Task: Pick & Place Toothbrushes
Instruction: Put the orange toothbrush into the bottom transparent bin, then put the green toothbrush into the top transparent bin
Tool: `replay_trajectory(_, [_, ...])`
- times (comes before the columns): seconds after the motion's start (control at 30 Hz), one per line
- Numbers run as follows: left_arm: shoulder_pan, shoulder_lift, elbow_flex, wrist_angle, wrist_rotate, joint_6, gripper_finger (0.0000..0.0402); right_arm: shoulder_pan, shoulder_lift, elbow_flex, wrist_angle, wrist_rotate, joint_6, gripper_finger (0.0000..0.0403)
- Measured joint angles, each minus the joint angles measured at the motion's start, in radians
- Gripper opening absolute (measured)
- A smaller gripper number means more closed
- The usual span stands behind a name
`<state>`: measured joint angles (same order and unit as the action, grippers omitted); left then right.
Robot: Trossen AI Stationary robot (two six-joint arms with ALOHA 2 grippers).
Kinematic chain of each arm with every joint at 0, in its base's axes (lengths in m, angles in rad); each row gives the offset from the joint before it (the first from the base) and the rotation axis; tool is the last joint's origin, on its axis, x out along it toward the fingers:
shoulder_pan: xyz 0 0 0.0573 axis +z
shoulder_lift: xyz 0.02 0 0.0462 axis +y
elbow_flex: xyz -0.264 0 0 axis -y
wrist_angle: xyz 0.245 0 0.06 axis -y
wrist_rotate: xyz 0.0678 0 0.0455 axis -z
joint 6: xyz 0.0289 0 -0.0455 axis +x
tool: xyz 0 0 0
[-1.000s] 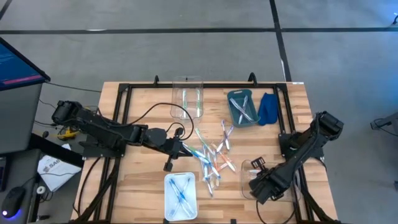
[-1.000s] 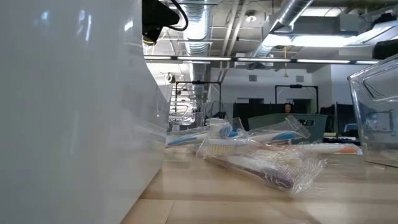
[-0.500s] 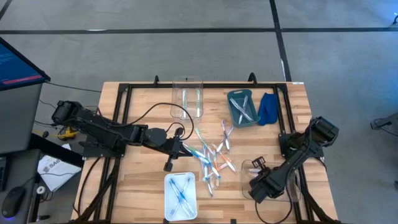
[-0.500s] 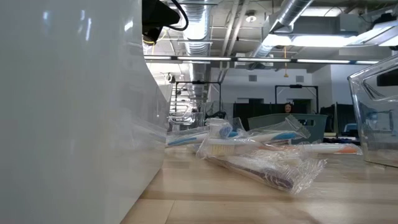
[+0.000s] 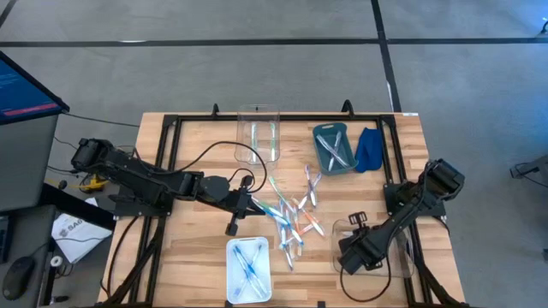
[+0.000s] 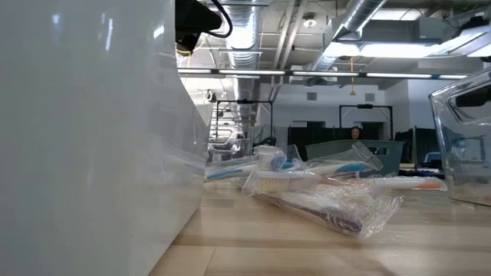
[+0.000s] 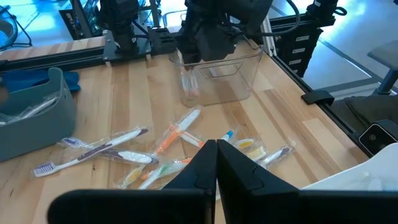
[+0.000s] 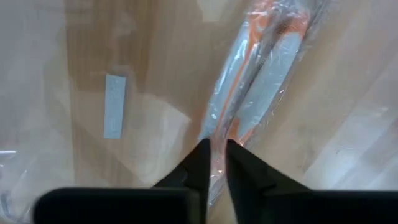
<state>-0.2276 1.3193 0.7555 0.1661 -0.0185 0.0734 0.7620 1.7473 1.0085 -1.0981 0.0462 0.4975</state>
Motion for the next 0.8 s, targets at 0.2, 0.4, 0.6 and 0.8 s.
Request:
replay_trajectory(0.2, [0.000, 0.000, 0.000, 0.000, 0.000, 0.000, 0.0002, 0.000, 0.000, 0.008, -0.010, 0.002, 0.009, 0.0141])
replay_trajectory(0.4, [0.000, 0.000, 0.000, 0.000, 0.000, 0.000, 0.0002, -0.013, -0.001, 0.082, -0.104, 0.010, 0.026, 0.0202])
replay_trajectory(0.6, [0.000, 0.000, 0.000, 0.000, 0.000, 0.000, 0.0002, -0.027, -0.001, 0.185, -0.135, 0.026, 0.027, 0.0219])
replay_trajectory(0.8, [0.000, 0.000, 0.000, -0.001, 0.000, 0.000, 0.0002, -0.039, -0.001, 0.344, -0.242, 0.071, 0.027, 0.0219])
